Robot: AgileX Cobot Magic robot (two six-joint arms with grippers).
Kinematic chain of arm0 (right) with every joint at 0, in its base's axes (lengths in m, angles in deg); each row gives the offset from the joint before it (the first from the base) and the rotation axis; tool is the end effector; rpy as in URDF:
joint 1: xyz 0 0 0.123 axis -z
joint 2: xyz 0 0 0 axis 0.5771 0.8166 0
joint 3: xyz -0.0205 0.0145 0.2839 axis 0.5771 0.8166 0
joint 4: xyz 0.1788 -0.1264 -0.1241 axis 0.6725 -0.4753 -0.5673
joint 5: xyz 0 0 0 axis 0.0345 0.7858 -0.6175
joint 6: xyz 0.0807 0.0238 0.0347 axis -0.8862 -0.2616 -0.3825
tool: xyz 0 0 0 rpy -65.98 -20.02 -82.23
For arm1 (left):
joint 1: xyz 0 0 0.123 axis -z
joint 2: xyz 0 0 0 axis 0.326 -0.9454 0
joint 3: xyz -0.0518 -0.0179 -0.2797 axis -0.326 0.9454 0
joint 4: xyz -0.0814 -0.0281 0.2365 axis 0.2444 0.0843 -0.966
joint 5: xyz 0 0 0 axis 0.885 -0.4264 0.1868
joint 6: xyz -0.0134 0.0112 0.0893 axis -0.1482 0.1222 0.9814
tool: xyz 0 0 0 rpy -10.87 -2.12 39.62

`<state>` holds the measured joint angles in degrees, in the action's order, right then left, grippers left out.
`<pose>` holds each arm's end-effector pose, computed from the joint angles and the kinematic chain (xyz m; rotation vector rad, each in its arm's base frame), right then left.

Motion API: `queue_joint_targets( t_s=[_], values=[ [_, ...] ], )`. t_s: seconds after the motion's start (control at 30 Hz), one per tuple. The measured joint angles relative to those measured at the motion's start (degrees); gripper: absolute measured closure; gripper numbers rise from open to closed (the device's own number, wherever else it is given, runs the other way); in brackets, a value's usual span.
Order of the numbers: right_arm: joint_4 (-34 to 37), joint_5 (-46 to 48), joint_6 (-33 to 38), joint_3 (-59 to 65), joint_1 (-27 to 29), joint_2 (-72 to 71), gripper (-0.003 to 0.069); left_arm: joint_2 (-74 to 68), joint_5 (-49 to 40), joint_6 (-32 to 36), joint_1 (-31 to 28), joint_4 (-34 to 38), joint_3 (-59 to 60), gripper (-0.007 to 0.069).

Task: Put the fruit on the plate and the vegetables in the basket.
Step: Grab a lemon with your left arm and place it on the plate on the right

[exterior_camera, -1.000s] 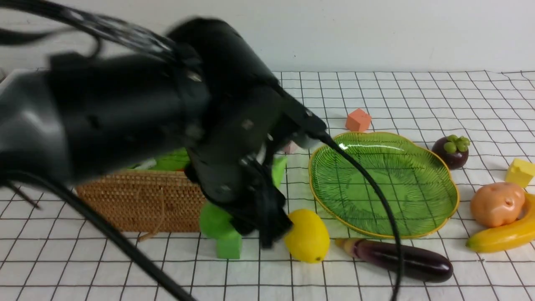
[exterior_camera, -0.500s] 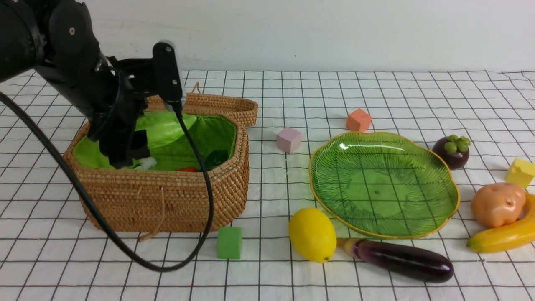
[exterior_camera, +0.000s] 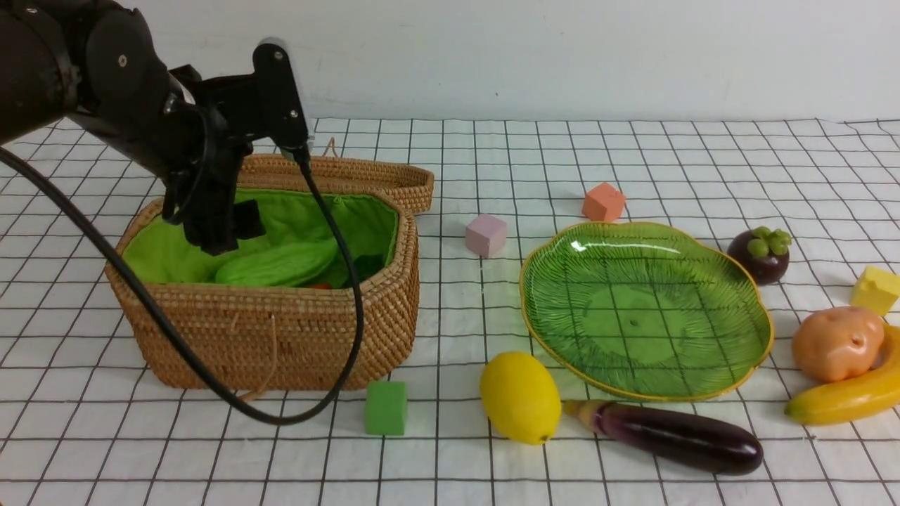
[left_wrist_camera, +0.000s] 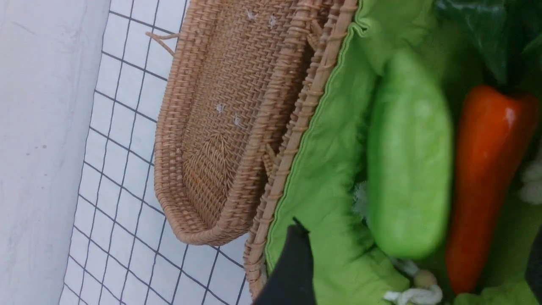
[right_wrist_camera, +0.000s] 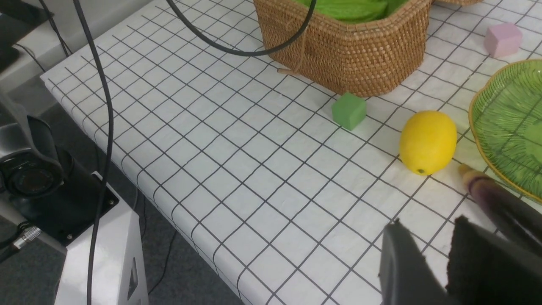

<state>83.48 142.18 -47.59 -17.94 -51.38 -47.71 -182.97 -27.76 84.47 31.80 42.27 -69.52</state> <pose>0.0274 0.0578 0.4033 -0.7389 1.9671 0.6818 0.3712 -0.0800 0.3154 1.5043 1.9720 0.4405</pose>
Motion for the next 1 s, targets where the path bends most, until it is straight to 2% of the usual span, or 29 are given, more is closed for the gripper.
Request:
queue_joint_targets(
  t_s=[0.13, 0.2, 0.23, 0.27, 0.33, 0.37, 0.43, 0.47, 0.5, 0.53, 0.6, 0.63, 0.7, 0.77, 0.83, 0.87, 0.9, 0.93, 0.97, 1.0],
  values=[
    [-0.07, -0.05, 0.00, 0.00, 0.00, 1.32, 0.0462, 1.63, -4.27, -4.14, 0.31, 1.86, 0.00, 0.0001],
    [-0.12, -0.05, 0.00, 0.00, 0.00, 1.76, 0.0461, 2.95, -7.14, -11.04, 1.05, 5.72, 0.00, 0.0062],
    [-0.12, -0.05, 0.00, 0.00, 0.00, 1.80, 0.0461, 3.07, -7.36, -11.04, 1.14, 6.22, 0.00, 0.0062],
    [-0.12, -0.05, 0.00, 0.00, 0.00, 1.93, 0.0461, 4.17, -8.20, -18.81, 2.36, 10.01, 0.04, 0.0127],
    [-0.12, -0.11, 0.00, 0.00, 0.00, 1.99, 0.0460, 5.18, -8.44, -29.43, 4.46, 15.14, 0.04, 0.0224],
    [-0.12, -0.16, 0.00, 0.00, 0.00, 1.99, 0.0459, 5.56, -8.89, -37.36, 6.68, 18.17, 0.04, 0.0302],
    [-0.12, -0.16, 0.00, 0.00, 0.00, 1.99, 0.0456, 5.96, -11.09, -49.04, 11.07, 20.57, 0.04, 0.0424],
    [-0.12, -0.05, 0.00, 0.00, 0.00, 1.99, 0.0455, 5.95, -12.51, -55.86, 14.74, 20.41, 0.04, 0.0500],
    [-0.12, 0.03, 0.00, 0.00, 0.00, 1.99, 0.0454, 5.95, -12.76, -55.86, 15.39, 20.41, 0.04, 0.0500],
    [-0.12, 0.19, 0.00, 0.00, 0.00, 1.99, 0.0454, 5.43, -14.61, -63.59, 21.11, 17.97, 0.04, 0.0585],
    [-0.12, 0.74, 0.00, 0.00, 0.00, 1.99, 0.0452, 3.72, -15.83, -71.85, 28.41, 11.02, 0.04, 0.0638],
    [-0.12, 0.80, 0.00, 0.00, 0.00, 1.99, 0.0452, 3.72, -15.83, -72.51, 29.11, 10.29, 0.04, 0.0638],
    [-0.12, 1.83, 0.00, 0.00, 0.00, 1.99, 0.0447, -0.11, -15.61, -79.80, 36.55, 1.77, -0.01, 0.0636],
    [-0.12, 2.48, 0.00, 0.00, 0.00, 1.99, 0.0445, -2.80, -15.29, -83.74, 38.40, -1.20, -0.37, 0.0618],
    [-0.12, 2.98, 0.00, 0.00, 0.00, 1.99, 0.0445, -6.66, -15.93, -88.38, 38.81, -2.55, -2.04, 0.0545],
    [-0.12, 2.98, 0.00, 0.00, 0.00, 1.99, 0.0445, -6.99, -16.03, -88.38, 38.81, -2.55, -2.25, 0.0536],
    [-0.12, 3.20, 0.00, 0.00, 0.00, 1.99, 0.0445, -8.97, -16.72, -89.90, 38.75, -3.02, -3.60, 0.0463],
    [-0.12, 3.27, 0.00, 0.00, 0.00, 1.99, 0.0445, -9.91, -17.02, -90.30, 38.70, -3.31, -4.32, 0.0439],
    [-0.12, 3.39, 0.00, 0.00, 0.00, 1.99, 0.0442, -12.41, -17.26, -90.97, 38.64, -3.76, -6.50, 0.0323],
    [-0.12, 3.39, 0.00, 0.00, 0.00, 1.99, 0.0442, -12.64, -17.26, -91.07, 38.64, -3.75, -6.74, 0.0310]
  ],
)
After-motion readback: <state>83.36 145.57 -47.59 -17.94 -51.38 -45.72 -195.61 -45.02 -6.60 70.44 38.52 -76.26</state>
